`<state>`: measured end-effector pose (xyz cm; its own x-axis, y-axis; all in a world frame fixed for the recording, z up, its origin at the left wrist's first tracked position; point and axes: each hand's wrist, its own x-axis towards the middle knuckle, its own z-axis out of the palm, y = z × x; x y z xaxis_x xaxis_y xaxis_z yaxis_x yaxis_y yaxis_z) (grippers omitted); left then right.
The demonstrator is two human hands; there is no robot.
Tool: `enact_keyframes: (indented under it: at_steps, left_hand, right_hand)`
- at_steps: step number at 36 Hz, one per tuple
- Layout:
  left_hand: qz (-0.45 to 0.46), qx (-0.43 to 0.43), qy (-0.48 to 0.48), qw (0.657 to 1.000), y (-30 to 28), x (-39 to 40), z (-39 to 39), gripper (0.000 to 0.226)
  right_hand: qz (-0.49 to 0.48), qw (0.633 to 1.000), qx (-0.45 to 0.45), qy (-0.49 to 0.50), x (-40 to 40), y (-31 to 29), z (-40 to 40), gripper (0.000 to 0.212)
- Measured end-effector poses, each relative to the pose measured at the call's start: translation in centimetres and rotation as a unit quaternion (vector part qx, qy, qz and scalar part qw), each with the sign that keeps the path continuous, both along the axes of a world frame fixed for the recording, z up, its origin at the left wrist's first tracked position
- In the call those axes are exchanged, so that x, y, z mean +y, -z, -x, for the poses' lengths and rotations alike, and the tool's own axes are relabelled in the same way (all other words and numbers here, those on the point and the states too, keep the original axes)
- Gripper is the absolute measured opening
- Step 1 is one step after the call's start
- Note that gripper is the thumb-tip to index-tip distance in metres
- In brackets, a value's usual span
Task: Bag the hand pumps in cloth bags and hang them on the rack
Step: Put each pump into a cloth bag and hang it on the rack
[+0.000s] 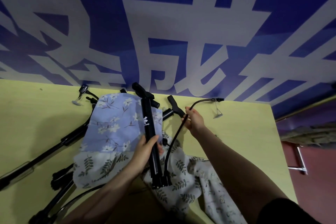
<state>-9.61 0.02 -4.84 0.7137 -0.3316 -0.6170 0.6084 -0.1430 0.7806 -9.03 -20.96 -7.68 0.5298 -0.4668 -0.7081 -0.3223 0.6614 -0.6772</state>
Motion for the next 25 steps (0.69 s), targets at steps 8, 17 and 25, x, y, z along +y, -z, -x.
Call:
enact_keyframes:
  at_steps: [8, 17, 25]
  left_hand:
    - [-0.016, -0.07, 0.054, 0.996, -2.0, 0.2, -0.1, 0.004]
    - [0.062, -0.072, 0.036, 0.995, -5.1, 1.2, 0.4, 0.031]
    - [-0.007, -0.152, 0.058, 0.987, -7.5, 3.1, 2.7, 0.017]
  right_hand:
    - [0.071, 0.988, -0.106, -0.089, 1.0, -5.9, -0.5, 0.01]
    - [0.156, 0.957, -0.196, -0.146, 3.8, -13.6, 1.0, 0.009]
    - [0.196, 0.928, -0.258, -0.186, 6.7, -18.4, 4.3, 0.009]
